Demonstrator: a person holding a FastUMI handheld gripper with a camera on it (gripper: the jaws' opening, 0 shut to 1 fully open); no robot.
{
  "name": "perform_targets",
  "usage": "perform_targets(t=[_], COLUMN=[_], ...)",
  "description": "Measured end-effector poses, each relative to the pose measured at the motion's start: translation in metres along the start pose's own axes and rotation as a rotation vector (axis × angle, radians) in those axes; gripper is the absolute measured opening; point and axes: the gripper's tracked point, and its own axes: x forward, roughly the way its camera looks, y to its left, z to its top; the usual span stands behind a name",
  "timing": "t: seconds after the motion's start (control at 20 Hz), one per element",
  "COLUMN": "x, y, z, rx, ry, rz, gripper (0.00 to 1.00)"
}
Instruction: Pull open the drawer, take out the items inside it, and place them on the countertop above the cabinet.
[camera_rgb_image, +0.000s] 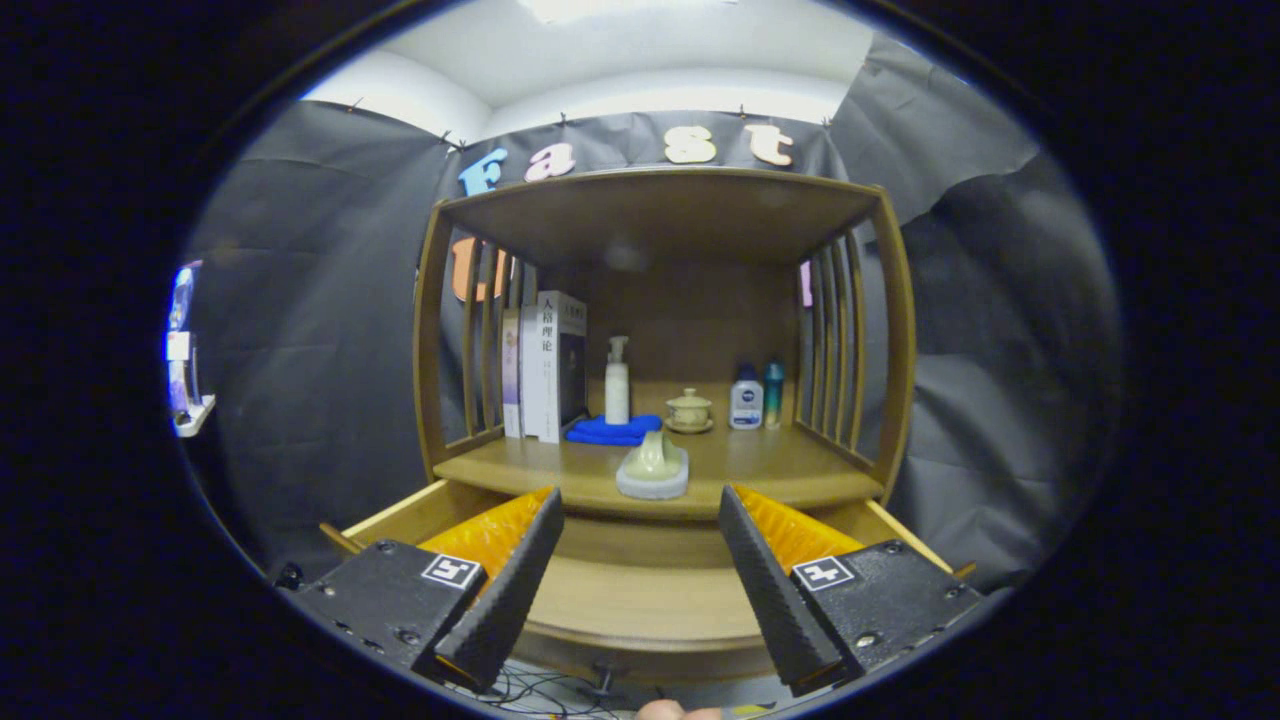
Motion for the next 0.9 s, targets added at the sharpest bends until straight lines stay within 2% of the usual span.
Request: perform_targets(t=[0.45, 0.9], x=[-0.041, -0.036], y=[-0.005, 0.009], z=[-0.063, -0.102], rx=[0.055, 0.01], ry=[0.008, 0.061], rz=[-0.044, -0.058], gripper=[0.98, 0.98])
